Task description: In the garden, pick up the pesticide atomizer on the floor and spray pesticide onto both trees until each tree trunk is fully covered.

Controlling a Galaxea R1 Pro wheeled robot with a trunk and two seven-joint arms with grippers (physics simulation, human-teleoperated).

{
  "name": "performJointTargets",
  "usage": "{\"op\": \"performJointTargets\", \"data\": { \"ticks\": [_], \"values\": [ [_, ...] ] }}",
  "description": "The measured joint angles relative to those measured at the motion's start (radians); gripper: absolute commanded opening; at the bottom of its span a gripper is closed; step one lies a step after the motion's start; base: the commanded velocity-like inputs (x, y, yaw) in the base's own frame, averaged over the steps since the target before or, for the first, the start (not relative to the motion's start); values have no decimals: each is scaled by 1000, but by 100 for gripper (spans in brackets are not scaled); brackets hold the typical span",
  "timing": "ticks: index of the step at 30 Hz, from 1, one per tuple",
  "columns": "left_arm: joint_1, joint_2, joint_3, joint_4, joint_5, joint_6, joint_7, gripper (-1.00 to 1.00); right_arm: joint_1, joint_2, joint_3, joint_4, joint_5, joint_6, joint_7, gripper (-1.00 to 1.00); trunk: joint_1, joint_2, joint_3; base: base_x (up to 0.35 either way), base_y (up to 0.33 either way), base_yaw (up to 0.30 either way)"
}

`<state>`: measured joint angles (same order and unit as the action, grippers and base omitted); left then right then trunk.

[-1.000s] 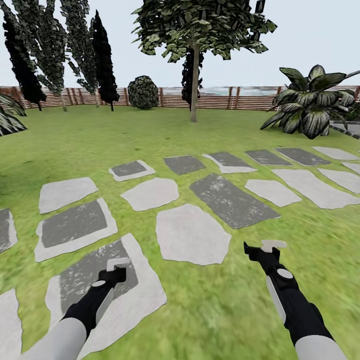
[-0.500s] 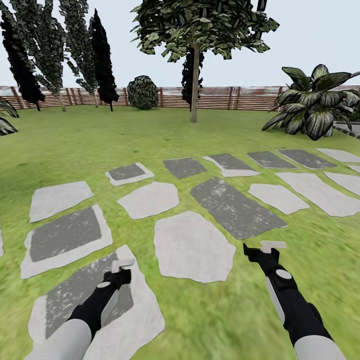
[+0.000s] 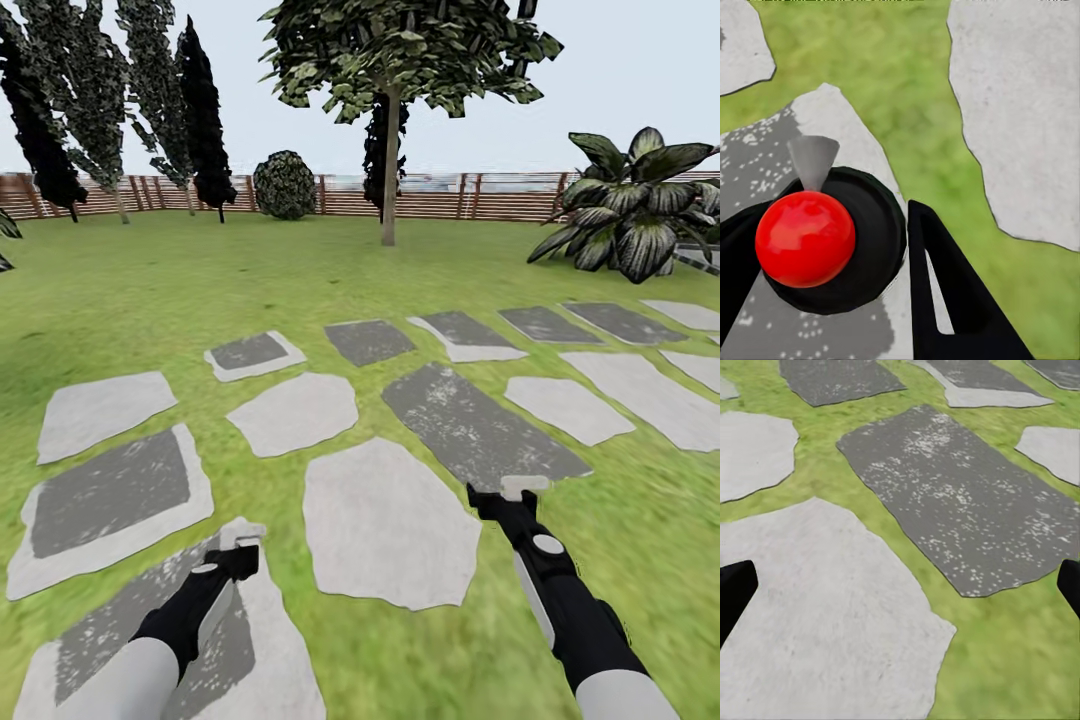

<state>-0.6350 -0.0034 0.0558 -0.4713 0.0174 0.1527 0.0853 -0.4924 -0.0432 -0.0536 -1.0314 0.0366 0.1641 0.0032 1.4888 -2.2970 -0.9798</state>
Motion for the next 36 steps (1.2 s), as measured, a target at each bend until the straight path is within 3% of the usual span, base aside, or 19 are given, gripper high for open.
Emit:
{"op": "performJointTargets", "data": {
  "ticks": [3, 7, 13, 21, 27, 30, 34, 36],
  "values": [
    [0, 1, 4, 1, 6, 1, -3, -100, 0, 3, 55, -10, 0, 0, -1, 100, 0, 0, 0, 340, 0, 0],
    [-4, -3, 3, -22, 7, 10, -4, -100, 0, 6, 83, -53, -1, -1, -2, 100, 0, 0, 0, 340, 0, 0],
    [-7, -9, 2, -115, 7, 17, -4, -100, 0, 4, 84, -236, -3, 0, -4, 100, 0, 0, 0, 340, 0, 0],
    [0, 1, -5, -187, 1, 27, -10, -100, 24, 0, 83, -277, -3, 3, -5, 100, 0, 0, 0, 340, 0, 0],
    [18, 62, -2, -188, 0, 37, -129, -100, 27, -1, 85, -228, -2, 1, -2, 100, 0, 0, 0, 340, 0, 0],
    [23, 93, 3, -188, 2, 37, -229, -100, 28, -8, 80, -224, -1, 1, -2, 100, 0, 0, 0, 340, 0, 0],
    [24, 107, 5, -188, 1, 36, -273, -100, 28, -12, 57, -220, -1, 1, -1, 100, 0, 0, 0, 340, 0, 0],
    [24, 110, 6, -188, 1, 34, -276, -100, 28, -12, 21, -217, -1, 0, 0, 100, 0, 0, 0, 340, 0, -2]
  ]
}}
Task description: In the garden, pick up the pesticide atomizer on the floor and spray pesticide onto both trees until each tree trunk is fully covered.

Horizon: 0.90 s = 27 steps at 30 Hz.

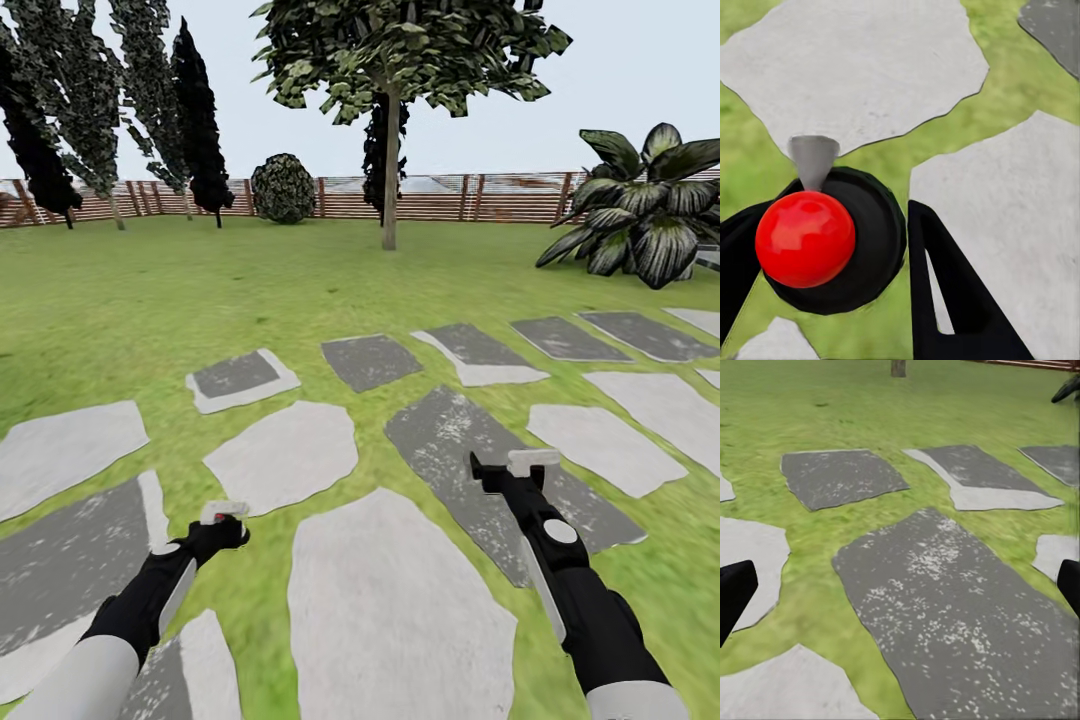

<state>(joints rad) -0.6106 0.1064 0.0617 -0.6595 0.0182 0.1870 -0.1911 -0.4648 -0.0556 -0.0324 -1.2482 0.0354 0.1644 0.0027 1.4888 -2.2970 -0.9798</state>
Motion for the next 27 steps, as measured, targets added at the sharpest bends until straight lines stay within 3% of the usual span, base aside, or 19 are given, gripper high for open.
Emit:
{"op": "performJointTargets", "data": {
  "ticks": [4, 21, 27],
  "values": [
    [0, 2, 2, 0, 0, 1, 0, -100, 0, 0, -29, 1, -1, 0, 1, 100, 0, 0, 0, 340, 0, -85],
    [0, 1, 1, 0, 1, 5, -1, -100, 0, 0, -34, -7, -2, 1, 0, 100, 0, 0, -11, 340, 0, -223],
    [0, 1, 1, 0, 3, 5, -2, -100, 0, 2, -34, -8, -2, 2, 0, 100, 0, 0, -15, 340, 0, -67]
  ]
}}
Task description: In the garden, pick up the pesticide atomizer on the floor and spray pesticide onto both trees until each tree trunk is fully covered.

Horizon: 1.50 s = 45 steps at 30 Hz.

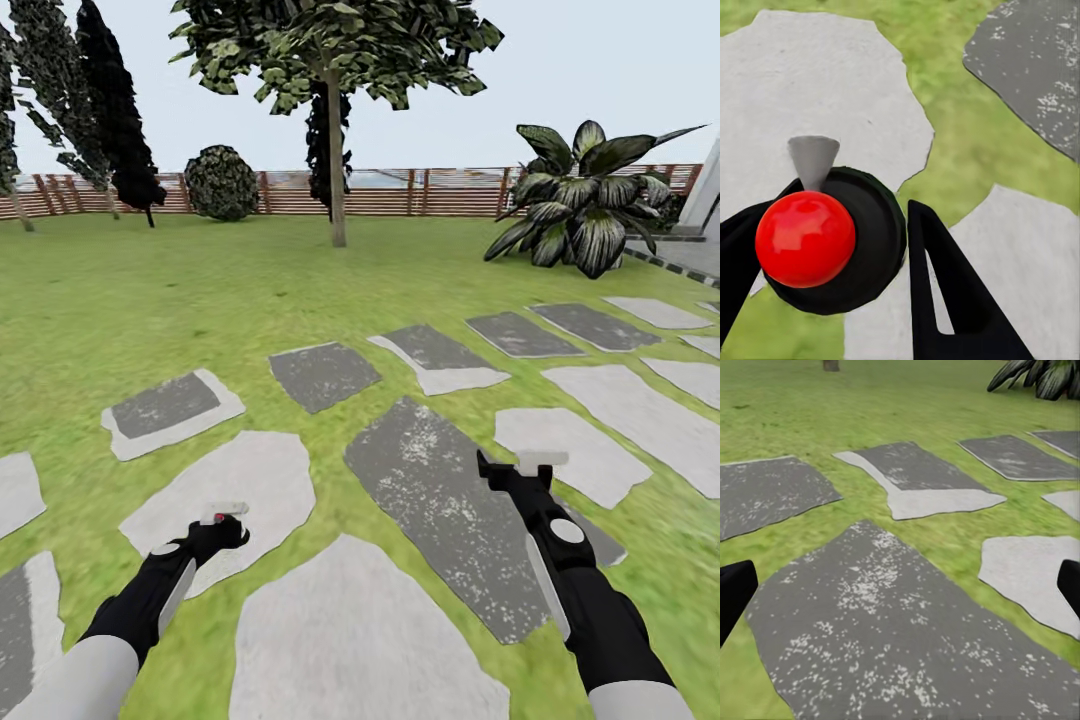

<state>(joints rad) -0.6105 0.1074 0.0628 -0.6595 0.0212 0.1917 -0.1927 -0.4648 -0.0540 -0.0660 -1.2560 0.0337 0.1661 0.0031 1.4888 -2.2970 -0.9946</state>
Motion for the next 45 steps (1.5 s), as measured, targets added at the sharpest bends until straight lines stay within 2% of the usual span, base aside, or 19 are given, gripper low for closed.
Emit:
{"op": "performJointTargets", "data": {
  "ticks": [7, 18, 45],
  "values": [
    [0, 0, 0, 0, 0, 1, 0, -100, 0, 0, 0, 0, 0, 0, 0, 100, 0, 0, 0, 340, 0, -2],
    [0, 0, 0, -1, 1, 2, -5, -100, 0, 10, 2, -1, -2, 0, -1, 100, 0, 0, -8, 340, 0, 177],
    [0, -8, -2, -1, 2, 2, -5, -100, 0, 12, 2, 0, -2, 1, -2, 100, 0, 0, -9, 340, 0, 4]
  ]
}}
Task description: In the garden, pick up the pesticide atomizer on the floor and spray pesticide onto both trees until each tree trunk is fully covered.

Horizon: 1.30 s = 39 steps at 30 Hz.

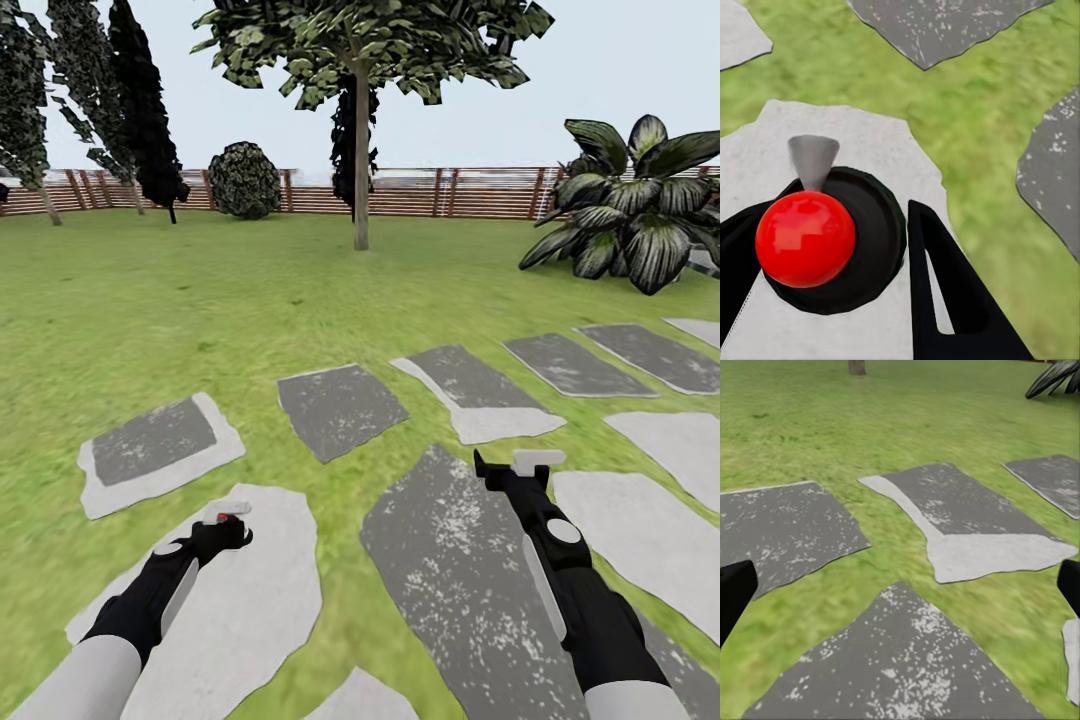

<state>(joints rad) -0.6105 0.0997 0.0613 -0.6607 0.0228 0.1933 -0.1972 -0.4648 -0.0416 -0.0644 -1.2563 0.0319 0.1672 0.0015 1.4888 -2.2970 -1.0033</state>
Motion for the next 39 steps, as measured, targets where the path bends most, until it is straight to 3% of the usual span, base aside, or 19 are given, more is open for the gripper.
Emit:
{"op": "performJointTargets", "data": {
  "ticks": [39],
  "values": [
    [0, -1, 0, 0, 0, 0, 0, -100, 0, 0, 0, 11, 0, -2, 0, 100, 0, 0, 0, 340, 0, 0]
  ]
}}
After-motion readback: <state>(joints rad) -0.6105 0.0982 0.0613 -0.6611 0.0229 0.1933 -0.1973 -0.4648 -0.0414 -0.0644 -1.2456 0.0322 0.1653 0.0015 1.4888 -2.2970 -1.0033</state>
